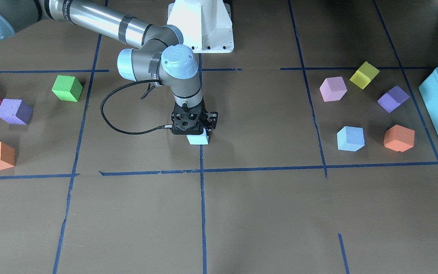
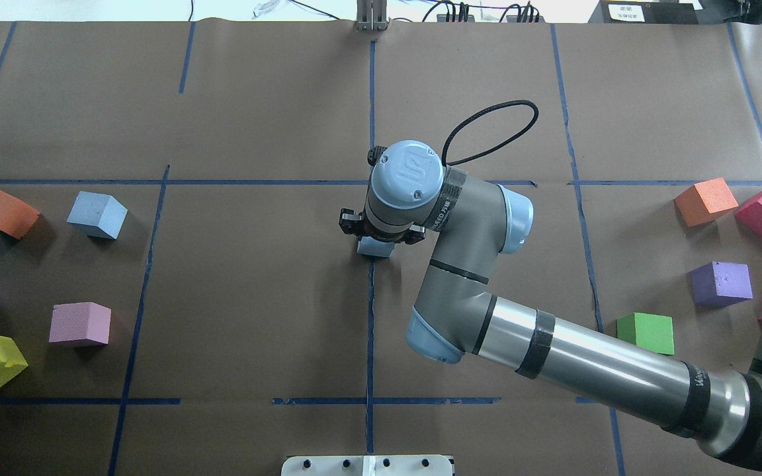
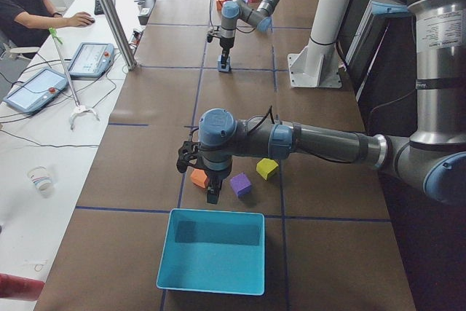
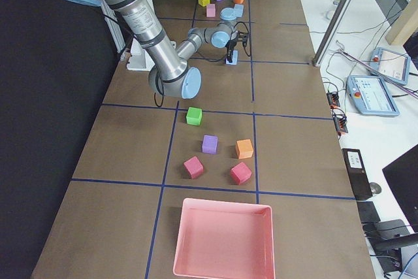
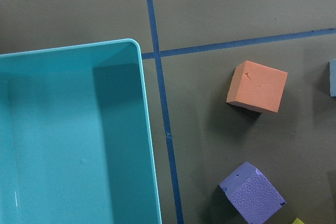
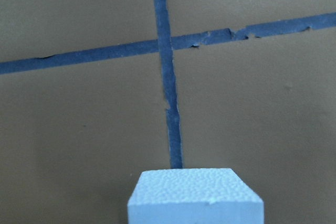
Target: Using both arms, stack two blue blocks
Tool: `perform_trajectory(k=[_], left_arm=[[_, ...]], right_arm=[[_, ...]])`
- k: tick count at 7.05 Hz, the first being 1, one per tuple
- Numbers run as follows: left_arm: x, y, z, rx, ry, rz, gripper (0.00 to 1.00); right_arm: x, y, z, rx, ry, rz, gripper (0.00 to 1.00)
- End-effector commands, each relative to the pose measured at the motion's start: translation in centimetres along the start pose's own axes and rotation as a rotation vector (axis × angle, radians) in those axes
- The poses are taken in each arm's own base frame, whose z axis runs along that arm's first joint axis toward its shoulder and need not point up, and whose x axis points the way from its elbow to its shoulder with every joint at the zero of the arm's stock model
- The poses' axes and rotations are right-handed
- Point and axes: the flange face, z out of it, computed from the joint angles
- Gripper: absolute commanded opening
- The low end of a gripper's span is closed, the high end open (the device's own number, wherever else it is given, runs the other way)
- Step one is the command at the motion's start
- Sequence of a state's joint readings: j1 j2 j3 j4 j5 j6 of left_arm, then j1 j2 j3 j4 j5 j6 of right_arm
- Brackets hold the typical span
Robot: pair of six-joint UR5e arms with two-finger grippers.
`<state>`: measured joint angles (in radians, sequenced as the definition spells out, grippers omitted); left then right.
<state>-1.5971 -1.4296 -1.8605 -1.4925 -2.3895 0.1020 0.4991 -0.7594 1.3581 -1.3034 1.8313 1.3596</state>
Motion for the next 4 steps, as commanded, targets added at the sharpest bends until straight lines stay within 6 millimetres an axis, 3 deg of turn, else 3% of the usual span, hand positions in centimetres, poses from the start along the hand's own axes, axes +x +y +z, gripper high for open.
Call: perform_trajectory(k=[1, 2, 4], left_arm=[[0.1, 0.0, 0.0, 0.000, 0.013, -0.003, 1.00], [0.1, 0.0, 0.0, 0.000, 0.013, -0.003, 1.00], [0.1, 0.0, 0.0, 0.002, 0.011, -0.001, 1.00]], right_arm=[[-0.1, 0.4, 0.3, 0.001, 0.004, -0.057, 0.77], [-0.3, 0.7, 0.4, 0.018, 0.008, -0.071, 0.99], [-1.2, 0.7, -0.6, 0.026, -0.013, -0.078, 1.00]])
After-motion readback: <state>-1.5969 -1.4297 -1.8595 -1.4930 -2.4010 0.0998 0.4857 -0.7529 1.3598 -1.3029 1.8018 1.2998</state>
